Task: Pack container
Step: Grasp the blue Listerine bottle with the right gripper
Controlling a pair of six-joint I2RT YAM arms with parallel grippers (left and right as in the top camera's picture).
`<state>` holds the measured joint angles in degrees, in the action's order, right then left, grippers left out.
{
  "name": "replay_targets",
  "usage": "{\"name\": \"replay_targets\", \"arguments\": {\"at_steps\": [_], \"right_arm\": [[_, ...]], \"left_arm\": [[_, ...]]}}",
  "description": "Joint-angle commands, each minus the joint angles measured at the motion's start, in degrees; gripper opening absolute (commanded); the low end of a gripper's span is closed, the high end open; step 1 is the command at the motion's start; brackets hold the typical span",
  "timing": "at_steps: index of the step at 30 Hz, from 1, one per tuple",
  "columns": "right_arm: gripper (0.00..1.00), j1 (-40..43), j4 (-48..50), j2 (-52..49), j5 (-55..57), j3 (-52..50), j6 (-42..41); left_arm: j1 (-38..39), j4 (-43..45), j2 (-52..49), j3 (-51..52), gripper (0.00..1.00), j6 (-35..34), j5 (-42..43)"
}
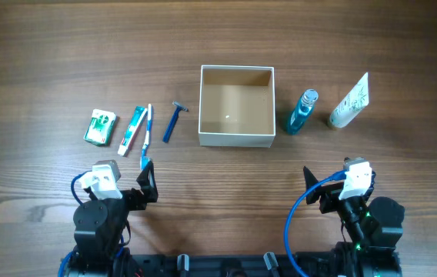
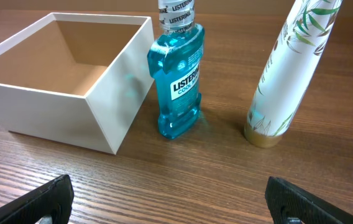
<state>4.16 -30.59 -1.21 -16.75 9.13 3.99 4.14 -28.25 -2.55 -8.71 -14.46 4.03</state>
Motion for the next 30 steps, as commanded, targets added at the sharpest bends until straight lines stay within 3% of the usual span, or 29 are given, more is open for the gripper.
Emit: {"name": "replay_targets", "arguments": {"at_steps": [1, 10, 13, 14, 17, 20, 23, 25, 29, 30], "right_arm": [[1.00, -0.13, 0.20, 0.79, -0.92, -0.13, 0.37], [1.00, -0.13, 0.20, 0.79, -0.92, -0.13, 0.37], [1.00, -0.13, 3.15, 0.79, 4.04, -0.15, 0.50], [1.00, -0.13, 6.03, 0.79, 2.84, -0.15, -1.20], [1.00, -0.13, 11.61, 0.79, -2.86, -0.13, -17.29], [1.00, -0.13, 18.43, -1.01, -9.03, 1.95, -24.41], [1.00, -0.13, 17.62, -8.94, -8.98, 13.31, -23.26], [1.00, -0.13, 11.13, -19.65, -8.04, 26.97, -19.47], [1.00, -0.15, -13.44, -46.01, -7.06, 62.25, -16.24], [1.00, -0.15, -22.64, -55.54, -6.69, 75.43, -13.31]], "left_arm": [[0.37, -0.04, 0.57, 0.70, 1.00, -0.09, 0.87], [0.37, -0.04, 0.57, 0.70, 1.00, -0.09, 0.90], [0.37, -0.02, 0.57, 0.70, 1.00, -0.09, 0.90], [0.37, -0.04, 0.57, 0.70, 1.00, -0.09, 0.87], [0.37, -0.02, 0.57, 0.68, 1.00, -0.09, 0.87], [0.37, -0.04, 0.57, 0.68, 1.00, -0.09, 0.87], [0.37, -0.02, 0.57, 0.70, 1.00, -0.09, 0.87], [0.37, -0.02, 0.57, 0.70, 1.00, -0.09, 0.87], [0.37, -0.02, 0.57, 0.70, 1.00, -0.09, 0.90], [0.37, -0.02, 0.57, 0.70, 1.00, -0.09, 0.87]]}}
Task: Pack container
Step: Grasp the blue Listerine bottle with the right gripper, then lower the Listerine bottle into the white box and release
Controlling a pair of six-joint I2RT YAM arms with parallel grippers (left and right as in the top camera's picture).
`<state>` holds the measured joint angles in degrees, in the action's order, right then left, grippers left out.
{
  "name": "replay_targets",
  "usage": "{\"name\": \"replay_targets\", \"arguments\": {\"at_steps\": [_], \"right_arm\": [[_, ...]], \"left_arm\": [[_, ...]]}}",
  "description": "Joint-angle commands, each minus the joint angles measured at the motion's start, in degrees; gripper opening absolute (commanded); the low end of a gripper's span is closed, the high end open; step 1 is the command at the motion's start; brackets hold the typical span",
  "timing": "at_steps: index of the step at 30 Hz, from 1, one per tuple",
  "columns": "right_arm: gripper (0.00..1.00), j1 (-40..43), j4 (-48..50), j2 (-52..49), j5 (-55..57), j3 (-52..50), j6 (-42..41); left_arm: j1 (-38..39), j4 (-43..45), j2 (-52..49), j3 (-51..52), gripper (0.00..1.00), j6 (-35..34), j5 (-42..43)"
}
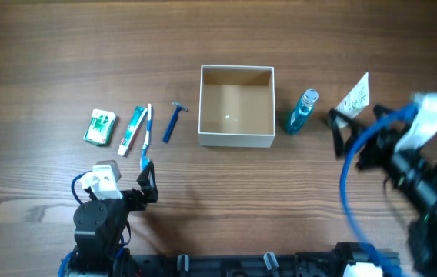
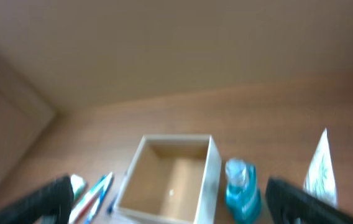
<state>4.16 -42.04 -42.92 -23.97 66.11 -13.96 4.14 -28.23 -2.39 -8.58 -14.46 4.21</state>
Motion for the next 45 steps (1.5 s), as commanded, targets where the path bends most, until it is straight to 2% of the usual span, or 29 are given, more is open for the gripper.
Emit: {"name": "replay_targets", "arguments": {"at_steps": [1, 3, 4, 6, 7, 9, 11, 13, 16, 19, 24, 28, 30, 33, 39, 41, 43, 45], "right_arm": [[1.00, -0.15, -16.76, -18.51, 1.09, 24.98, 5.51], [1.00, -1.16, -31.78, -29.51, 1.40, 38.49, 5.03], [1.00, -2.08, -36.54, -33.24, 0.44, 41.72, 3.93], [1.00, -3.10, -39.76, -38.75, -4.44, 43.06, -0.70], [1.00, -3.30, -39.93, -41.83, -4.61, 42.80, -1.05], [0.87, -4.50, -39.74, -46.38, -0.74, 42.80, -3.52], [0.86, -6.64, -40.19, -50.01, 8.98, 42.80, -10.29], [0.90, -9.77, -40.19, -53.57, 18.75, 42.80, -16.15], [0.93, -13.35, -40.13, -58.99, 22.77, 42.80, -18.62], [0.99, -14.49, -42.62, -65.09, 32.09, 42.69, -28.09], [0.99, -14.38, -42.40, -73.00, 32.54, 41.88, -27.56], [0.91, -14.49, -38.88, -76.04, 29.31, 41.42, -21.81], [0.82, -14.49, -38.77, -76.04, 29.33, 41.11, -21.79], [0.53, -14.49, -38.71, -76.04, 29.33, 41.11, -21.79], [0.51, -14.49, -37.88, -76.04, 27.98, 38.86, -22.05], [0.40, -14.49, -37.64, -76.04, 27.30, 37.66, -21.99], [0.22, -14.49, -37.94, -75.71, 26.93, 37.38, -20.94], [0.19, -14.49, -38.18, -73.61, 27.17, 37.48, -20.48]], "left_arm": [[0.37, -0.04, 0.42, 0.57, 1.00, -0.09, 0.70], [0.37, -0.07, 0.42, 0.55, 1.00, -0.09, 0.70], [0.37, -0.04, 0.42, 0.57, 1.00, -0.09, 0.70], [0.37, -0.04, 0.42, 0.57, 1.00, -0.09, 0.70], [0.37, -0.04, 0.42, 0.57, 1.00, -0.09, 0.70], [0.37, -0.04, 0.42, 0.57, 1.00, -0.09, 0.70], [0.37, -0.07, 0.42, 0.57, 1.00, -0.09, 0.70], [0.37, -0.04, 0.42, 0.57, 1.00, -0.09, 0.70], [0.37, -0.04, 0.42, 0.57, 1.00, -0.09, 0.70], [0.37, -0.04, 0.42, 0.57, 1.00, -0.09, 0.70], [0.37, -0.04, 0.42, 0.57, 1.00, -0.09, 0.70], [0.37, -0.07, 0.42, 0.57, 1.00, -0.09, 0.70], [0.37, -0.04, 0.42, 0.57, 1.00, -0.09, 0.70], [0.37, -0.07, 0.42, 0.57, 1.00, -0.09, 0.72], [0.37, -0.07, 0.42, 0.57, 1.00, -0.09, 0.72], [0.37, -0.07, 0.42, 0.57, 1.00, -0.09, 0.72], [0.37, -0.04, 0.42, 0.57, 1.00, -0.09, 0.70], [0.37, -0.04, 0.42, 0.57, 1.00, -0.09, 0.72]]}}
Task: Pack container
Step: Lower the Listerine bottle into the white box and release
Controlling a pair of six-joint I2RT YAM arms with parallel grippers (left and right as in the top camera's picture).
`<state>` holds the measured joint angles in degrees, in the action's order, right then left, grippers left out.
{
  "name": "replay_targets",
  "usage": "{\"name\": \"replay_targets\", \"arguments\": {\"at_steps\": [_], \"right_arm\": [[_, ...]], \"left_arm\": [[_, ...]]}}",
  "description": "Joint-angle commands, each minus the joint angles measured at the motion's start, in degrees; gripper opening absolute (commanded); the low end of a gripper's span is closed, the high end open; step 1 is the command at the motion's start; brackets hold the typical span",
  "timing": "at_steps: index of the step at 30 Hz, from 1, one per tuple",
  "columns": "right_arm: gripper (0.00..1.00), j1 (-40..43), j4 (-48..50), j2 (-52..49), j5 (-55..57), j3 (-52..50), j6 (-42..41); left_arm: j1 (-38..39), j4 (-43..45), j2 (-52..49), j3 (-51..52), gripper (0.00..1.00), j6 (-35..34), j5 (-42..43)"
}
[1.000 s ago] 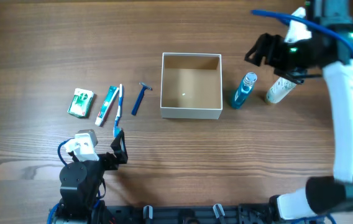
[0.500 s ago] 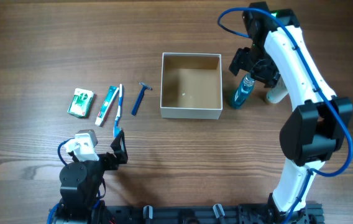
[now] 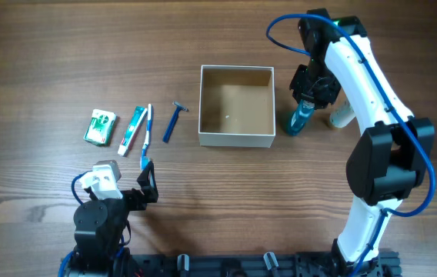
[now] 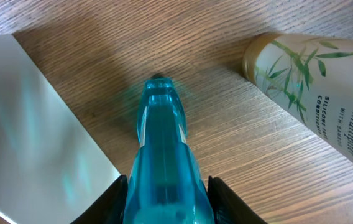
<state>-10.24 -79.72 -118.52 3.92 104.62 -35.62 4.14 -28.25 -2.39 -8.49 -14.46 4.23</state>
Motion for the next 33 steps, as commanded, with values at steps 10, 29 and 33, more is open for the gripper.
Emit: {"name": "replay_targets", "arguments": {"at_steps": [10, 29, 33], "right_arm": [[0.19, -4.98, 1.20, 34.69, -1.42, 1.36, 7.87], [0.29, -15.13, 15.82, 0.15, 9.44, 0.96, 9.70], [0.30, -15.13, 16.48, -0.55, 11.82, 0.96, 7.67]], "left_arm": [[0.37, -0.04, 0.42, 0.46, 1.00, -0.09, 0.68], [0.37, -0.02, 0.42, 0.48, 1.00, -0.09, 0.68], [0.37, -0.02, 0.42, 0.48, 1.00, -0.09, 0.70]]}}
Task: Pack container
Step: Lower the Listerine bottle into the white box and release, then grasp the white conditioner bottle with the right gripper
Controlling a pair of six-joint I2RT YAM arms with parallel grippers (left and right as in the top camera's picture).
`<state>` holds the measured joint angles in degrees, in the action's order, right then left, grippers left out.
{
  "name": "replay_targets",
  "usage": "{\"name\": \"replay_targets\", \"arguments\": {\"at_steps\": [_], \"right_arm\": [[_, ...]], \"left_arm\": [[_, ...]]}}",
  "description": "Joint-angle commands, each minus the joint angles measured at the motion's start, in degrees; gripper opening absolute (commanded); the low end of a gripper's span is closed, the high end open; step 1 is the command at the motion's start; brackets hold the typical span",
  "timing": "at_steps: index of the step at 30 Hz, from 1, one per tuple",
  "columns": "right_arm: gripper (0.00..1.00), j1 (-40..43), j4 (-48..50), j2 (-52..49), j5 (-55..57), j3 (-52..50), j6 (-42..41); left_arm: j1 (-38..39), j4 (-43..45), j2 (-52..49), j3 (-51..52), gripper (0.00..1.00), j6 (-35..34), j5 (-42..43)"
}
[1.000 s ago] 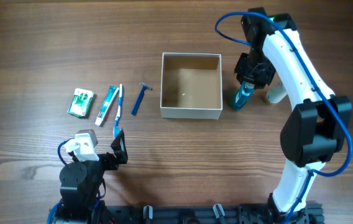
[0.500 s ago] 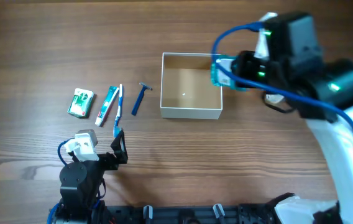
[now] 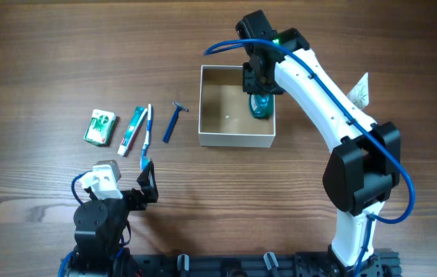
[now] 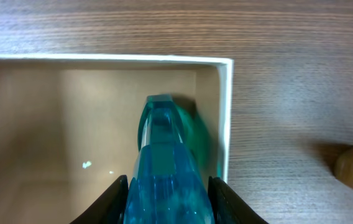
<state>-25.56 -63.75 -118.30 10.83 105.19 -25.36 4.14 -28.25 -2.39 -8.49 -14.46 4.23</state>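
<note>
The blue mouthwash bottle (image 3: 261, 105) (image 4: 164, 168) hangs inside the white open box (image 3: 236, 138) (image 4: 226, 112), at its right side, with my right gripper (image 3: 258, 83) (image 4: 166, 202) shut on it. Whether the bottle's base touches the box floor cannot be told. A white tube with a leaf print (image 3: 359, 91) shows beyond the right arm; its tan cap lies right of the box. Left of the box lie a blue razor (image 3: 174, 121), a toothbrush (image 3: 147, 131), a toothpaste tube (image 3: 131, 128) and a green packet (image 3: 100, 127). My left gripper (image 3: 148, 178) sits open near the front edge.
The right arm (image 3: 318, 92) stretches from the front right across the table to the box. The left arm's base (image 3: 101, 219) stands at the front left.
My right gripper, shut on the mouthwash bottle, has moved left from the table beside the box to inside the box's right side. The left arm has not moved.
Both arms were parked at the front, the right gripper open facing the bottle and tube. The right arm then stood raised at the right, open. Later it was shut on the bottle standing right of the box, and now holds it in the box.
</note>
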Motion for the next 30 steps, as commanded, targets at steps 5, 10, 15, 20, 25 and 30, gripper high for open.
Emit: {"name": "replay_targets", "arguments": {"at_steps": [5, 10, 15, 20, 25, 30], "right_arm": [[0.74, 0.13, -0.13, -0.17, 5.05, 0.90, 0.61], [0.79, 0.13, -1.36, 8.72, 5.05, 1.03, -0.28], [0.98, 3.02, -2.54, 28.26, 5.22, 1.03, -0.83], [1.00, 20.15, -6.99, 33.79, 5.03, 0.90, -6.32], [0.92, 28.65, -10.49, 22.75, -3.67, -0.68, -2.49], [0.84, 28.65, -13.60, 10.75, -5.99, -0.70, 1.64]], "left_arm": [[0.37, -0.02, 0.42, 0.48, 1.00, -0.09, 0.70], [0.37, -0.02, 0.42, 0.48, 1.00, -0.09, 0.70], [0.37, -0.04, 0.42, 0.48, 1.00, -0.09, 0.70], [0.37, -0.04, 0.42, 0.48, 1.00, -0.09, 0.68], [0.37, -0.04, 0.42, 0.48, 1.00, -0.09, 0.70], [0.37, -0.04, 0.42, 0.48, 1.00, -0.09, 0.68]]}}
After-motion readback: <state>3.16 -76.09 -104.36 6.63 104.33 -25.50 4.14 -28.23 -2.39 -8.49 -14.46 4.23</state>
